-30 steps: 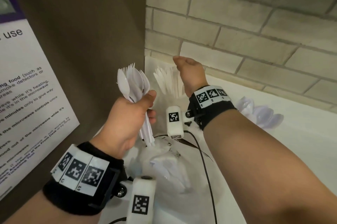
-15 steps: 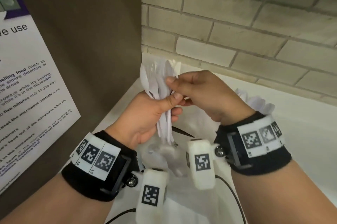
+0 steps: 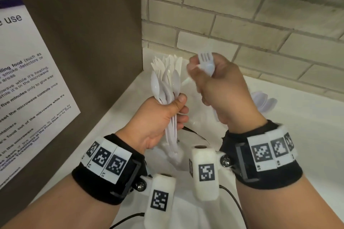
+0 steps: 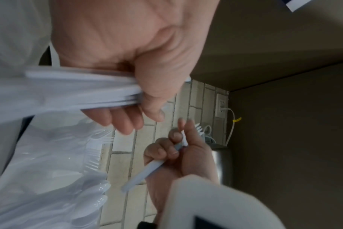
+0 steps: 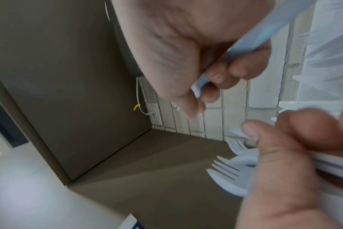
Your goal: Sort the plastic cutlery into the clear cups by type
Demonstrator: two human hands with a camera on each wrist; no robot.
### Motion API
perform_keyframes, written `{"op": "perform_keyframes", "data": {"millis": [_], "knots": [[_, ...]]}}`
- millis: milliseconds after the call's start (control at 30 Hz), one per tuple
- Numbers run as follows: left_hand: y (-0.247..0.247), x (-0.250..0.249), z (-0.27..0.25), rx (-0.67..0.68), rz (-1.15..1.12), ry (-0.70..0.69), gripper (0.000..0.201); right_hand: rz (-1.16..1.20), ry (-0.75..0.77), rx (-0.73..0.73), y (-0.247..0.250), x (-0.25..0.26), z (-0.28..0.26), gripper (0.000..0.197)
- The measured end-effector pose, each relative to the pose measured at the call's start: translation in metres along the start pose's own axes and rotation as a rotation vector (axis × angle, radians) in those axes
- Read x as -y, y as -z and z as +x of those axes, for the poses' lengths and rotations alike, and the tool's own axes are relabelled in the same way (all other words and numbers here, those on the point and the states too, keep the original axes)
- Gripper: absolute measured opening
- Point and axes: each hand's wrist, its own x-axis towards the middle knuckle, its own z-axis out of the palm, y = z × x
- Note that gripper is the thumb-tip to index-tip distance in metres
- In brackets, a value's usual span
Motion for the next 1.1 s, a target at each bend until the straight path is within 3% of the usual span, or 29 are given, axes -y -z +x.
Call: {"op": "perform_keyframes", "data": {"millis": [67, 167, 300, 400, 667, 833, 1100], "knots": [[-0.001, 0.002, 0.002, 0.007, -0.006, -0.018, 0.007, -0.110, -0.015, 0.106, -0.004, -0.002, -0.002, 0.012], [0.001, 0.006, 0.004, 0.075, 0.043, -0.051, 0.022, -0.196, -0.016, 0.211, -0.006, -0.007, -0.004, 0.019], [0.002, 0.006, 0.000, 0.173, 0.045, -0.064, 0.030, -0.256, -0.044, 0.284, -0.006, -0.009, -0.003, 0.013], [0.002, 0.003, -0.003, 0.220, -0.014, -0.057, 0.023, -0.203, -0.083, 0.261, -0.007, -0.011, -0.004, 0.010], [0.001, 0.004, 0.000, 0.207, -0.241, -0.028, 0.046, -0.110, -0.030, 0.140, -0.013, -0.019, -0.006, 0.012], [0.001, 0.001, 0.006, 0.099, -0.249, -0.010, 0.029, -0.112, -0.040, 0.130, -0.016, -0.024, -0.005, 0.018], [0.002, 0.003, 0.008, -0.003, -0.171, 0.009, 0.032, -0.104, -0.070, 0.096, -0.016, -0.033, -0.008, 0.020]]}}
